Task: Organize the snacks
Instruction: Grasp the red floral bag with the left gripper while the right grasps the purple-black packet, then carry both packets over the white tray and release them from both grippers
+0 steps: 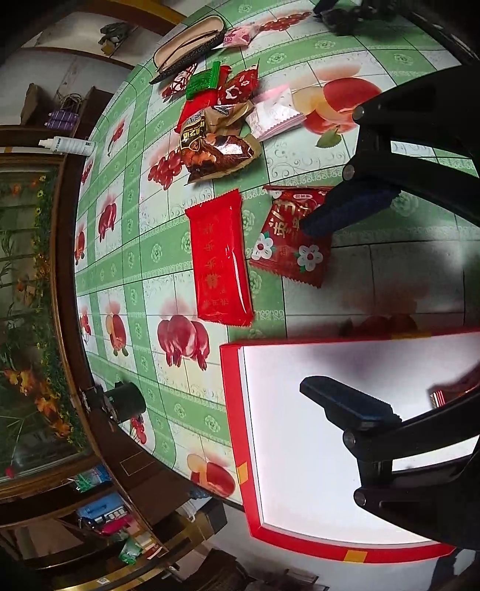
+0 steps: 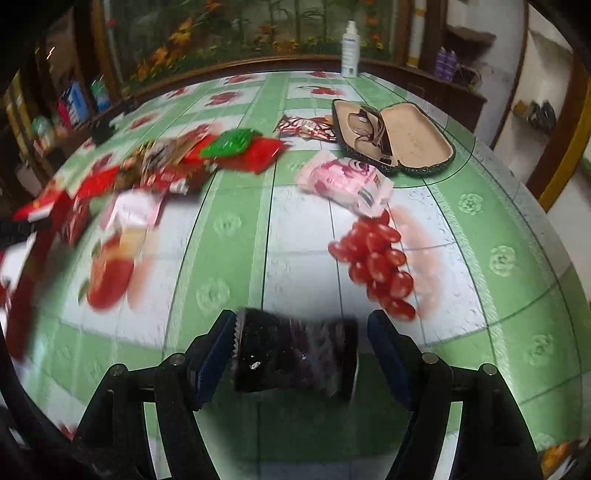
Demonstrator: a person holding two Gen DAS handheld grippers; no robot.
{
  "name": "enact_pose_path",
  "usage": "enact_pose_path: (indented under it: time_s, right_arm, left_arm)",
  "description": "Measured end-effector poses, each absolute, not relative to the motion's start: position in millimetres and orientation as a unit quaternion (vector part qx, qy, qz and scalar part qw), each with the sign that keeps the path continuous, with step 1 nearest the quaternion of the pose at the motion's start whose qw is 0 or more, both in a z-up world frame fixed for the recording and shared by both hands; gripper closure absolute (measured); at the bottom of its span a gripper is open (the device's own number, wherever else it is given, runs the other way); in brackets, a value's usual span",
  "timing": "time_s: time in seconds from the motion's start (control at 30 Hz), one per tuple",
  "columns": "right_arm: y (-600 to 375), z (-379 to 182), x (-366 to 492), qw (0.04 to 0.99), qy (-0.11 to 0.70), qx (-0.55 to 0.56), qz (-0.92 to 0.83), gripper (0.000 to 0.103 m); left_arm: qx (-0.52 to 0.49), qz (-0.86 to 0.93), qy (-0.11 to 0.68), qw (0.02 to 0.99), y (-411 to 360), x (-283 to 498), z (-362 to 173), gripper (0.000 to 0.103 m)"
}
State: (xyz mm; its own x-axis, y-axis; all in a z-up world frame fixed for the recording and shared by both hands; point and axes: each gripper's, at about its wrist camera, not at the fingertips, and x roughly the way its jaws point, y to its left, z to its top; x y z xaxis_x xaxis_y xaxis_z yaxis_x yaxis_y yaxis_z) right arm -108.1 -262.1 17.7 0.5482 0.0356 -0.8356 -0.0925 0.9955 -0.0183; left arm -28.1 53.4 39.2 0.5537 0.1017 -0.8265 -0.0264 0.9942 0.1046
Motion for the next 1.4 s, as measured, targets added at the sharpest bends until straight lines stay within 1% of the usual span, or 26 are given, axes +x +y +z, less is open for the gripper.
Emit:
enact_pose_path:
  time_s: [0.13, 0.17, 0.23, 0.33, 0.4, 0.6, 0.67, 0.73, 0.8, 0.83, 0.87, 0.93, 0.97, 1.0, 1.1, 1.13, 1.17, 1.3, 1.4]
  right_arm:
    - [-264.2, 18.1, -110.4, 0.880, 0.472, -0.032, 0.043, 0.029]
    - [-264.9, 18.6, -110.2, 0.881, 0.471, -0.032, 0.043, 0.030]
    - [-266.1, 19.6, -111.5, 0.883, 0.466, -0.031, 0.046, 0.042]
    - [-264.9, 21.0, -110.8, 0.885, 0.463, -0.030, 0.048, 0.049]
    - [-264.5, 21.0, -109.2, 0.886, 0.460, -0.028, 0.045, 0.051]
    - [-264.3, 20.3, -109.9, 0.890, 0.453, -0.025, 0.043, 0.052]
    - [-264.5, 19.9, -110.1, 0.891, 0.451, -0.025, 0.043, 0.051]
    - [-265.3, 19.7, -110.6, 0.892, 0.450, -0.023, 0.044, 0.051]
    - [-265.3, 19.5, -111.2, 0.893, 0.448, -0.023, 0.043, 0.051]
    - [-265.1, 19.4, -111.2, 0.893, 0.447, -0.023, 0.043, 0.051]
    - [-265.0, 19.4, -111.3, 0.893, 0.447, -0.022, 0.042, 0.051]
    - [-264.2, 19.5, -111.6, 0.894, 0.446, -0.023, 0.040, 0.051]
    - [-263.5, 19.6, -111.8, 0.894, 0.446, -0.023, 0.039, 0.051]
    - [-262.7, 19.8, -112.0, 0.894, 0.446, -0.023, 0.037, 0.052]
    - [-260.7, 20.1, -113.5, 0.894, 0.446, -0.024, 0.038, 0.053]
    - [-259.7, 20.3, -114.2, 0.894, 0.446, -0.024, 0.037, 0.054]
    - [-259.1, 20.4, -114.6, 0.894, 0.447, -0.022, 0.036, 0.055]
    - [-254.7, 20.7, -115.5, 0.892, 0.449, -0.021, 0.039, 0.056]
    - [-248.9, 21.1, -117.7, 0.891, 0.451, -0.021, 0.046, 0.056]
  left_arm:
    - [0.042, 0.027, 0.478, 0.877, 43.7, -18.6, 32.3, 0.025]
    - [0.046, 0.027, 0.482, 0.875, 40.2, -15.6, 29.2, 0.022]
    - [0.054, 0.038, 0.480, 0.875, 35.2, -12.9, 27.2, 0.020]
    - [0.032, 0.024, 0.482, 0.875, 32.4, -10.2, 30.0, 0.020]
    - [0.019, 0.006, 0.485, 0.874, 26.2, -9.4, 31.0, 0.020]
    - [0.068, -0.008, 0.490, 0.869, 1.4, -6.6, 17.7, 0.020]
    - [0.063, -0.009, 0.497, 0.865, 3.1, -4.6, 10.9, 0.020]
    - [0.042, -0.024, 0.484, 0.874, 8.0, -6.0, 11.7, 0.020]
    - [0.042, -0.023, 0.484, 0.874, 11.0, -4.2, 10.1, 0.021]
    - [0.037, -0.027, 0.480, 0.876, 12.5, -4.2, 10.1, 0.026]
    - [0.033, -0.029, 0.478, 0.877, 14.0, -4.2, 10.7, 0.034]
    - [0.028, -0.030, 0.476, 0.879, 16.3, -3.7, 11.4, 0.038]
    - [0.029, -0.031, 0.473, 0.880, 16.2, -4.0, 11.7, 0.042]
    - [0.033, -0.032, 0.469, 0.882, 15.5, -5.4, 12.4, 0.042]
    - [0.042, -0.034, 0.454, 0.889, 13.0, -11.4, 16.3, 0.052]
    - [0.044, -0.037, 0.451, 0.891, 13.2, -11.1, 17.5, 0.064]
    - [0.045, -0.044, 0.447, 0.892, 11.8, -13.9, 20.5, 0.069]
    - [0.057, -0.056, 0.448, 0.890, 7.8, -19.3, 21.4, 0.074]
    - [0.045, -0.075, 0.449, 0.889, 9.7, -26.1, 22.5, 0.076]
